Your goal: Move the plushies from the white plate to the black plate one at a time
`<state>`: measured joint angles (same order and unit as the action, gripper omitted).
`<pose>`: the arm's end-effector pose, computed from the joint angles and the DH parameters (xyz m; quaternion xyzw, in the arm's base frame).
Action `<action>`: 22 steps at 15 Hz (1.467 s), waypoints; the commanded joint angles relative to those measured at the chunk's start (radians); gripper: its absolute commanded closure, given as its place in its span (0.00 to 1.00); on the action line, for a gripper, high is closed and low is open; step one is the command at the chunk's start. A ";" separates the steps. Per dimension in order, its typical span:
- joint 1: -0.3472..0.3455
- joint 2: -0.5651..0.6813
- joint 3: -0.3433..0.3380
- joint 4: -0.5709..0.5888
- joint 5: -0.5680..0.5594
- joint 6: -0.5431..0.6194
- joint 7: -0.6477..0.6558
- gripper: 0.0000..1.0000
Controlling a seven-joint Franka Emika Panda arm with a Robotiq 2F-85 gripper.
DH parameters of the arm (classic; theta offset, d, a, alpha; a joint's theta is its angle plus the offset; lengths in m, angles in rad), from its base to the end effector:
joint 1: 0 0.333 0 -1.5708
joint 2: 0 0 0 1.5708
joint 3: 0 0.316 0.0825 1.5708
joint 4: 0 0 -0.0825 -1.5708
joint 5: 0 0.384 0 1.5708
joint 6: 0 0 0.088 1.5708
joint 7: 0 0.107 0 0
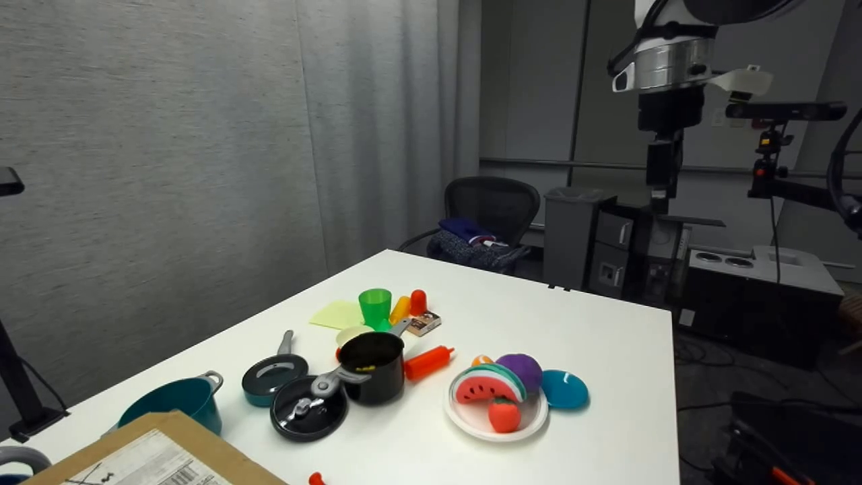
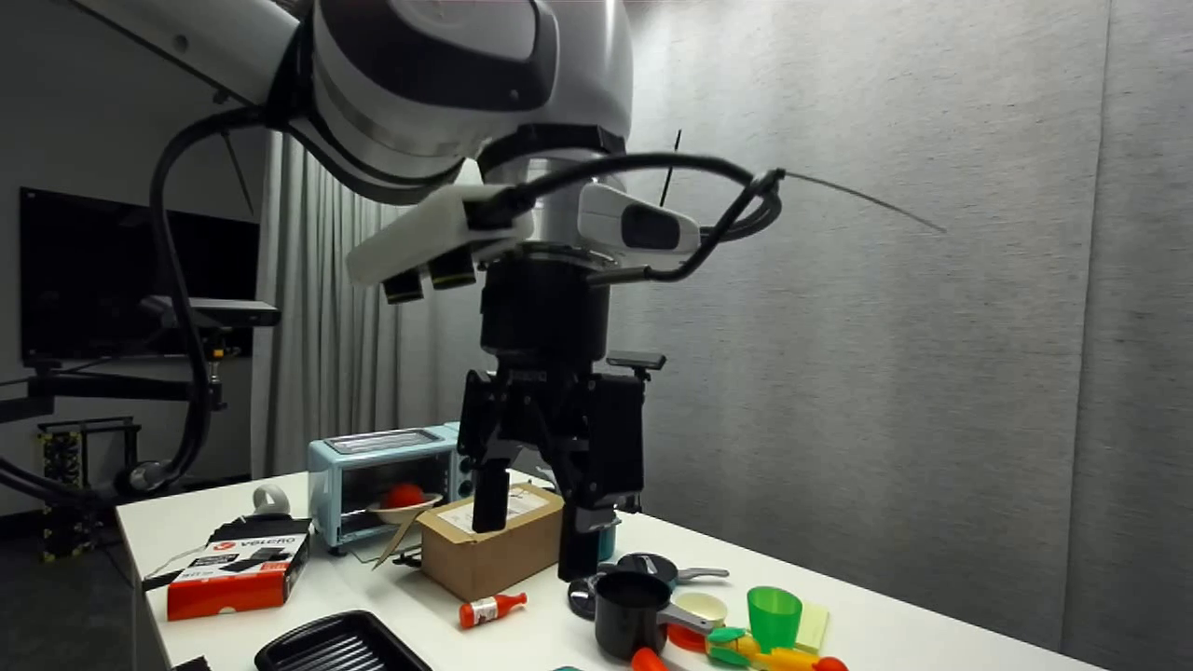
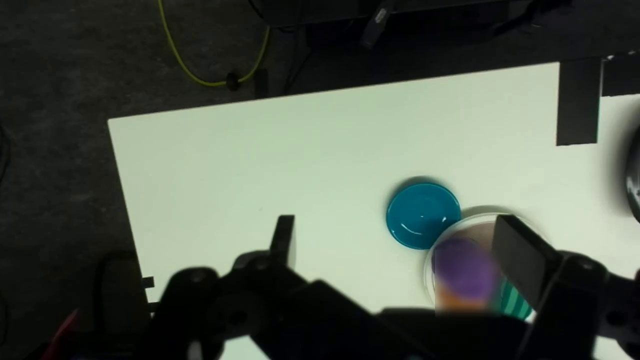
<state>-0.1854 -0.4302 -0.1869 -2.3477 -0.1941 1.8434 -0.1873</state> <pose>0.3784 -0.1696 0.4855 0.9964 -0.0526 -0.0519 0.0411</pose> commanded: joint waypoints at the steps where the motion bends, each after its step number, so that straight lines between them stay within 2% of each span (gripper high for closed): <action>1: 0.031 0.064 -0.017 0.006 0.095 0.088 0.002 0.00; 4: 0.053 0.115 0.016 0.000 0.115 0.145 0.013 0.00; 5: 0.035 0.086 0.006 -0.011 0.090 0.120 0.004 0.00; 11: 0.049 0.118 0.021 -0.008 0.092 0.143 0.014 0.00; 16: 0.067 0.251 -0.002 -0.008 0.229 0.231 -0.009 0.00; 22: 0.085 0.496 0.045 0.029 0.395 0.347 -0.056 0.00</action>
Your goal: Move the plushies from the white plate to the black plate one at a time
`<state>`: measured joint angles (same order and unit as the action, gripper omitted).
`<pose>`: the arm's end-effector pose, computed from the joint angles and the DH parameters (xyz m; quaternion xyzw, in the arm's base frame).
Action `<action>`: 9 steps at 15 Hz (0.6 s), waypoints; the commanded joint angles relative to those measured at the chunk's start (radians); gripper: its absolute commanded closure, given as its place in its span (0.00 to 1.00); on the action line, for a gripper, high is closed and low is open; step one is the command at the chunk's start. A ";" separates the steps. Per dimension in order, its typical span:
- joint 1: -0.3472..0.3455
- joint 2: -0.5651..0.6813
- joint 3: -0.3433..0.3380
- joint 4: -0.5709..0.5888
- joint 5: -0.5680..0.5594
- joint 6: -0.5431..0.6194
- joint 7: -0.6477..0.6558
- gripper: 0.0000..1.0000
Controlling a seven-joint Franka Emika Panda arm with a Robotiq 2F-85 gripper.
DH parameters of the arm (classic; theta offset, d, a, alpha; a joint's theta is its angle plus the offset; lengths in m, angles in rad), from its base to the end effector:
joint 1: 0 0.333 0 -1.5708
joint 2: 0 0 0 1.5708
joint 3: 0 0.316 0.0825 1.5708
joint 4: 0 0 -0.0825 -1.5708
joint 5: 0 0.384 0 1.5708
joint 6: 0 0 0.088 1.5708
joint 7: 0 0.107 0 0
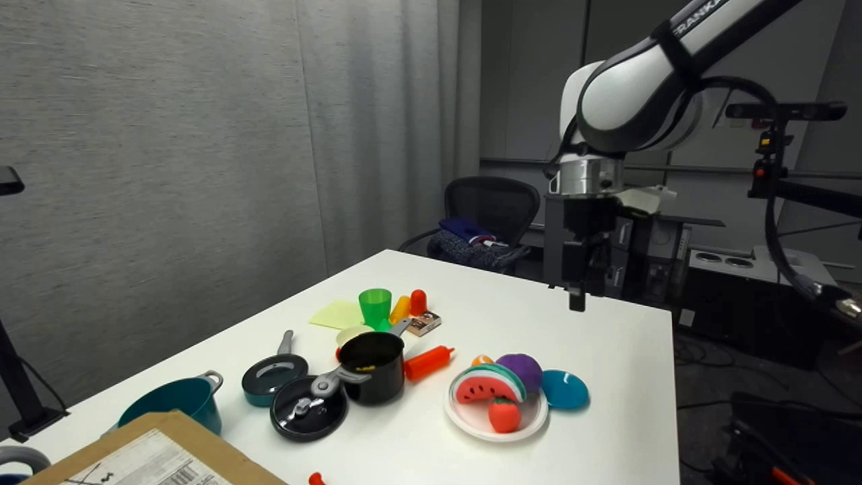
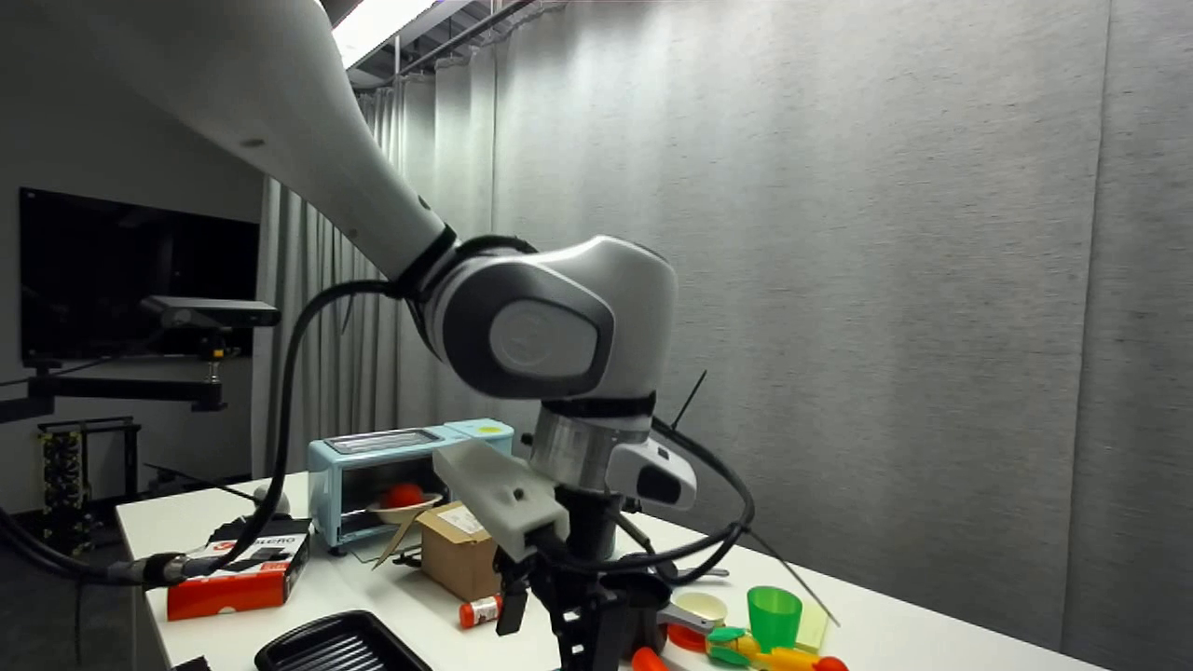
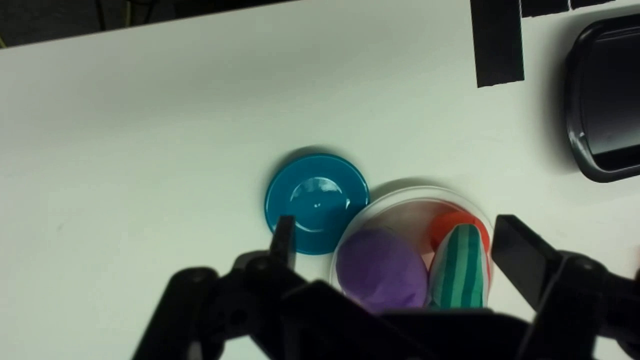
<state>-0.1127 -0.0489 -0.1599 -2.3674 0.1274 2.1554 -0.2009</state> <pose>0.4582 -0.1226 0.3322 -0.9924 0.0746 0.0668 0.0716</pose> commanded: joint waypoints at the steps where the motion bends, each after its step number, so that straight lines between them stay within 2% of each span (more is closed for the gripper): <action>1: 0.014 0.149 0.032 0.059 0.093 0.049 -0.049 0.00; 9: 0.045 0.315 0.155 0.203 0.093 0.129 -0.017 0.00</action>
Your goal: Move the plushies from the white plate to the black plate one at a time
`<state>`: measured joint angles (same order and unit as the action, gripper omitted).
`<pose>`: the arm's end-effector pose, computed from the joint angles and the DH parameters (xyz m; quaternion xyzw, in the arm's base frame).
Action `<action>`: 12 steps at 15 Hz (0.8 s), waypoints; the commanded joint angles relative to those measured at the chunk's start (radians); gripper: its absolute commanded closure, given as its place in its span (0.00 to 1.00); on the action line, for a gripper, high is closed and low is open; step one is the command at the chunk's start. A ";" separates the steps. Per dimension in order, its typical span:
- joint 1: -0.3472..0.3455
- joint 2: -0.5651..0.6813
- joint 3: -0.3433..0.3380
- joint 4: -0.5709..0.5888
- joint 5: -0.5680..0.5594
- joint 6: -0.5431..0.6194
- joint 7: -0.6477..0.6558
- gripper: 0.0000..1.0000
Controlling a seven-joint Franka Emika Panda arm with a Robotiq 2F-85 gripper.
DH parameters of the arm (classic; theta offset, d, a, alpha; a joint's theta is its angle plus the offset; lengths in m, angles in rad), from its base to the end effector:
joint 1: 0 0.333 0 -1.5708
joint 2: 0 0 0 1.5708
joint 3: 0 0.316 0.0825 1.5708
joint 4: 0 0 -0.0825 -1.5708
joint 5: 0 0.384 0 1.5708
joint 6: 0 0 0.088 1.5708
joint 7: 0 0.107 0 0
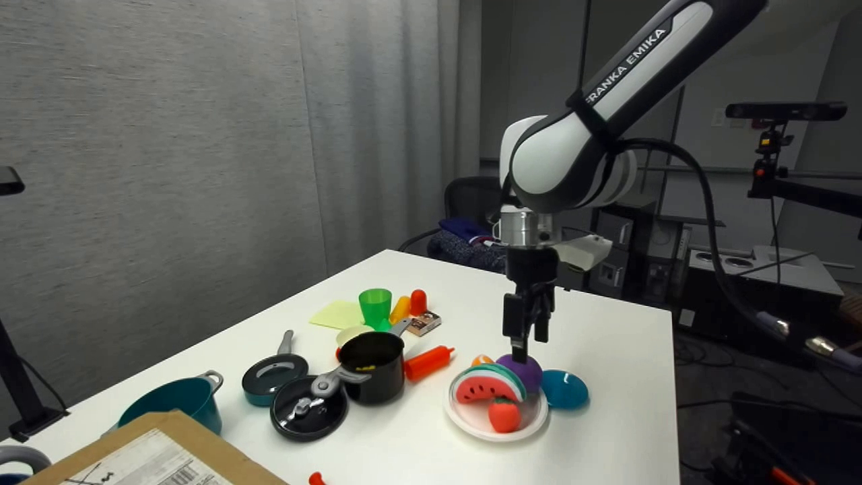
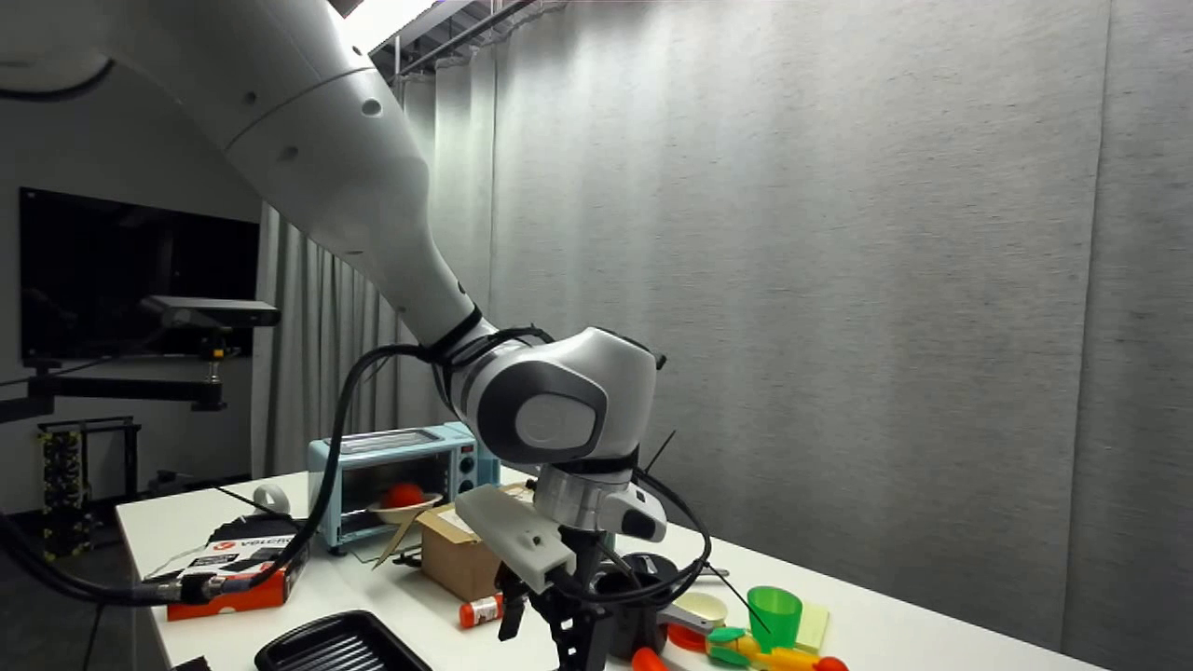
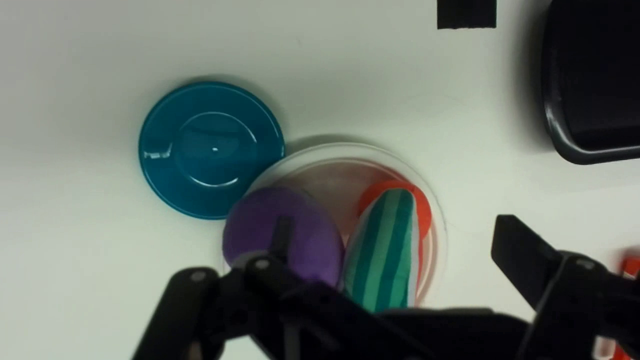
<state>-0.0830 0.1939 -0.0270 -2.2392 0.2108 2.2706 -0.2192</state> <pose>0.5217 -0.0524 0.2698 -0.9939 0.0198 0.0676 0.0843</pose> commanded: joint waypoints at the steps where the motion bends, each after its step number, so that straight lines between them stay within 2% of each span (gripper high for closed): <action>1: 0.021 0.104 0.030 0.099 -0.001 0.015 0.014 0.00; 5: 0.031 0.207 0.047 0.187 -0.021 0.002 0.039 0.00; 9: 0.049 0.252 0.023 0.247 -0.127 -0.031 0.094 0.00; 10: 0.047 0.255 0.020 0.258 -0.149 -0.041 0.103 0.15; 12: 0.045 0.262 0.018 0.266 -0.176 -0.028 0.114 0.35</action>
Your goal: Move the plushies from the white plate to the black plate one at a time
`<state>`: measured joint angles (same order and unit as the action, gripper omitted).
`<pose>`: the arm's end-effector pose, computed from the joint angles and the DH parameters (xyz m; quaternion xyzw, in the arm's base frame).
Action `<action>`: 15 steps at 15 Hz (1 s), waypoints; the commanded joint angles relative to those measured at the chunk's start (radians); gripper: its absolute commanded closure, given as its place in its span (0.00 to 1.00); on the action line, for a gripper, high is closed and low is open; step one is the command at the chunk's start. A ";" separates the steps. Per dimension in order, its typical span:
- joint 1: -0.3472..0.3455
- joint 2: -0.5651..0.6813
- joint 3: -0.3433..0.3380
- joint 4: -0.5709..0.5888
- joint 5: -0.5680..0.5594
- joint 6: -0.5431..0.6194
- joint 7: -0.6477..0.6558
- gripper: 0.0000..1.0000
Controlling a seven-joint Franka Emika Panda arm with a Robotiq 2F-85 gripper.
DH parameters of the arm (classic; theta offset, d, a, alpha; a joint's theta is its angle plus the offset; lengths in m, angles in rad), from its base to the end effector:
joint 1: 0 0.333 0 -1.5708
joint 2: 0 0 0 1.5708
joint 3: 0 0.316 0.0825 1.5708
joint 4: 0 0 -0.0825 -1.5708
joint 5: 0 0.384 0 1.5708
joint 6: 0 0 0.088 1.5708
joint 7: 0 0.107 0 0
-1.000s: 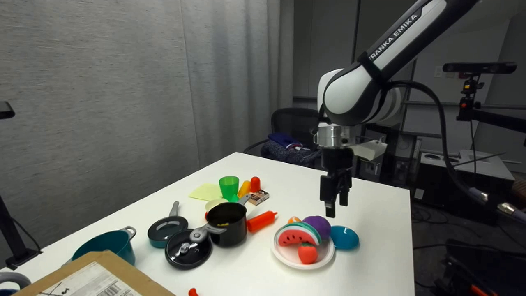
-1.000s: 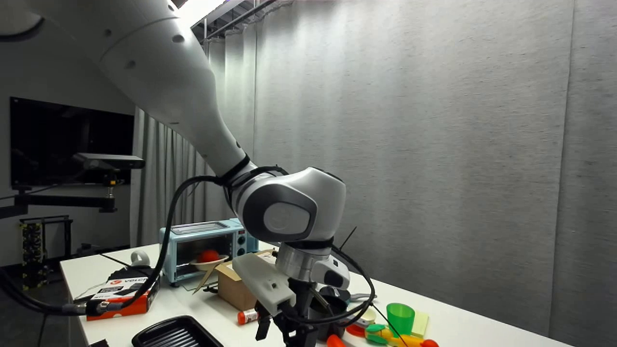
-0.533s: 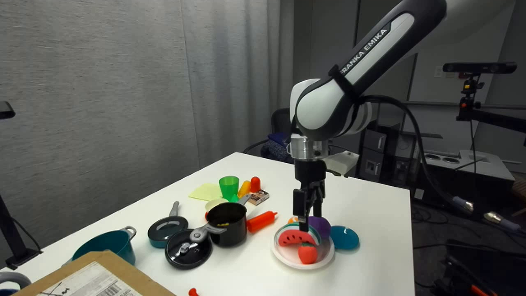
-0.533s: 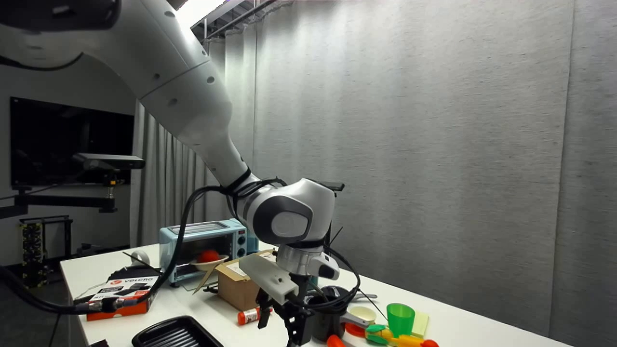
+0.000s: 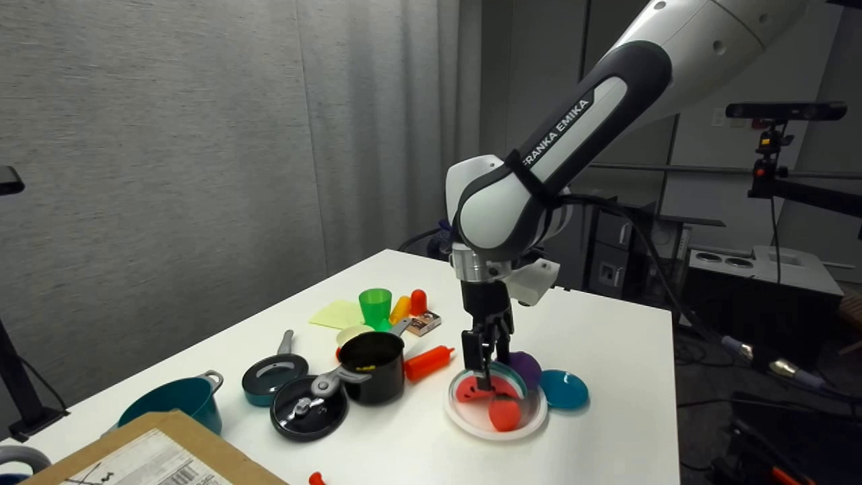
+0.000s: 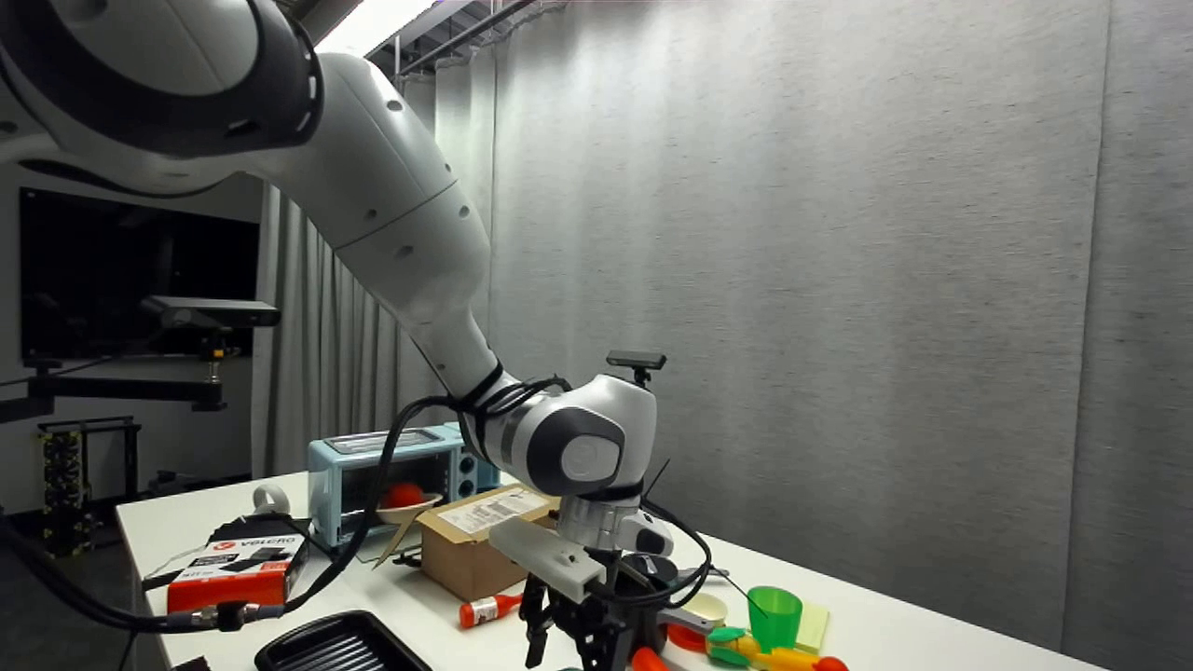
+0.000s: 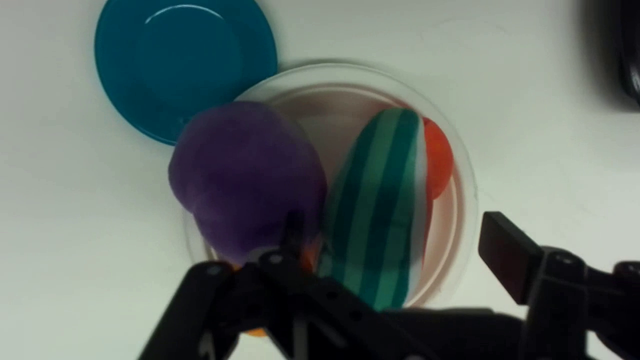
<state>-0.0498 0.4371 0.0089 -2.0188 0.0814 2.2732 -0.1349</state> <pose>0.5823 -0.0219 0.2183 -0.9952 -0.0175 0.0882 0.0383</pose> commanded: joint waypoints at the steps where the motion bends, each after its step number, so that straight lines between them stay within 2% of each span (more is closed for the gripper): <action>1: 0.010 0.021 -0.017 0.047 -0.053 -0.031 0.029 0.42; 8: -0.024 -0.009 -0.003 0.024 -0.033 -0.128 -0.049 0.95; 10: -0.023 -0.055 0.010 0.000 -0.039 -0.195 -0.107 1.00; 12: 0.000 -0.108 0.007 -0.038 -0.092 -0.233 -0.129 0.98; 15: -0.003 -0.195 0.037 -0.113 -0.092 -0.282 -0.249 0.99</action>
<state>-0.0540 0.3503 0.0256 -2.0403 0.0095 2.0322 -0.2877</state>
